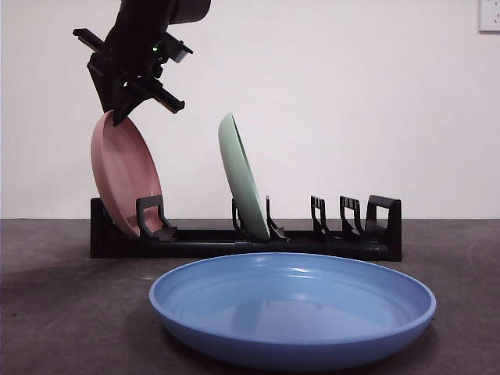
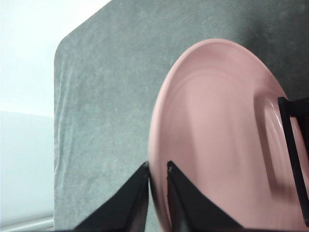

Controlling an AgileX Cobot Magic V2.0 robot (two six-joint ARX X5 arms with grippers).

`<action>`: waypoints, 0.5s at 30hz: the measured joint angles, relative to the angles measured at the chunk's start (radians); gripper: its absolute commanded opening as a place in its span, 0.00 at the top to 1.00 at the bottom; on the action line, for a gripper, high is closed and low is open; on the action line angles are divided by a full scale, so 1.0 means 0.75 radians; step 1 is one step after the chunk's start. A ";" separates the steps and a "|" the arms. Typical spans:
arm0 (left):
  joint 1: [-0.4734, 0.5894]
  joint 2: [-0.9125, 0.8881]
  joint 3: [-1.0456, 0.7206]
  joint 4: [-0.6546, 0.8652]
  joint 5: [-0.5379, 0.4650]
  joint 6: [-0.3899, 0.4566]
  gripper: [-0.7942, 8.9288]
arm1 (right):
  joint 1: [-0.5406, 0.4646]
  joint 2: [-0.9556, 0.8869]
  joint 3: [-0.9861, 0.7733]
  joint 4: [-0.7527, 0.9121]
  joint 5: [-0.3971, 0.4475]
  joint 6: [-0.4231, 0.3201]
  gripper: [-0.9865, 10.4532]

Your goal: Place the plate

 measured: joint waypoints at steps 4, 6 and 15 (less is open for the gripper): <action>0.000 0.000 0.000 0.002 -0.005 -0.001 0.90 | 0.000 0.000 0.000 0.000 0.000 -0.003 0.53; 0.000 0.000 0.001 0.006 -0.008 -0.001 0.90 | 0.000 0.000 0.000 0.000 0.000 -0.003 0.53; -0.002 0.000 0.012 -0.003 -0.030 0.015 0.90 | 0.020 0.002 0.000 0.000 0.000 -0.008 0.53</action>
